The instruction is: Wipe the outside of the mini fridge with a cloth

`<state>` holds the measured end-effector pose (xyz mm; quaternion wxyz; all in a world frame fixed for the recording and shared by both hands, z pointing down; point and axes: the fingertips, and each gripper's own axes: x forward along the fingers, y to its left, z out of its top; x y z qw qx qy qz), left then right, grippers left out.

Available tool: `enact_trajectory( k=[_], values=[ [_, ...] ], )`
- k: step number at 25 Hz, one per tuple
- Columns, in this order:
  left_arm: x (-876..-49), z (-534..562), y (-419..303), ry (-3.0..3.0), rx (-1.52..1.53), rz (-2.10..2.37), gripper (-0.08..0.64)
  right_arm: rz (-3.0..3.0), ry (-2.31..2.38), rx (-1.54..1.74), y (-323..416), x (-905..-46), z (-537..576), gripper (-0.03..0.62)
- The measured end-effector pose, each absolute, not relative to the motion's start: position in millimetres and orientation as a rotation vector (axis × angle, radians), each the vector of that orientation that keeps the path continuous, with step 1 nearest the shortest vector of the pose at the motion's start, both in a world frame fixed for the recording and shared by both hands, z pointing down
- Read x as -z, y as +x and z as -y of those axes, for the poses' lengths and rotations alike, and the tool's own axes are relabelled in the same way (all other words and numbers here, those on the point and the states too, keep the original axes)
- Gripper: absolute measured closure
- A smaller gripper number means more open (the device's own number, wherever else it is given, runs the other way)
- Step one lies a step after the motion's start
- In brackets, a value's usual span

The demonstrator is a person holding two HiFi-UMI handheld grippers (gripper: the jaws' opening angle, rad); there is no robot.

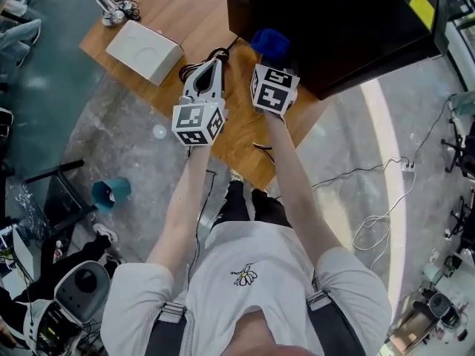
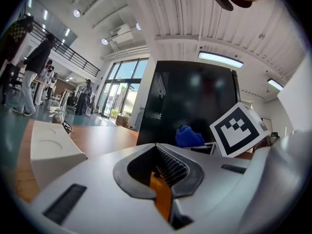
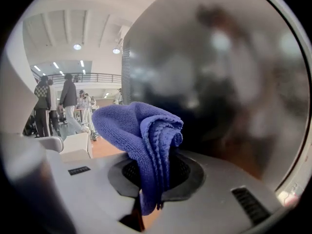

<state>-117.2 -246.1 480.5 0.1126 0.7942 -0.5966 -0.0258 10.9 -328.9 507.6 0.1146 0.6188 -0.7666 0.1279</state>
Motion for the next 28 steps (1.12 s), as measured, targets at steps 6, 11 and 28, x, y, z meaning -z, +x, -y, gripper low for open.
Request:
enact_trajectory(
  k=[6,11,28],
  values=[
    [-473,237,-89,2.364,0.084,1.719,0.558,2.191,1.875,-0.331,61,-498,299,0.525],
    [-468,226,-71,2.391,0.065,1.697,0.558,2.128,1.902,-0.264,105,-496,271,0.525],
    [-453,218,-23,2.46,0.081,1.621,0.558,1.993,2.056,-0.335,198,-502,223,0.525]
  ],
)
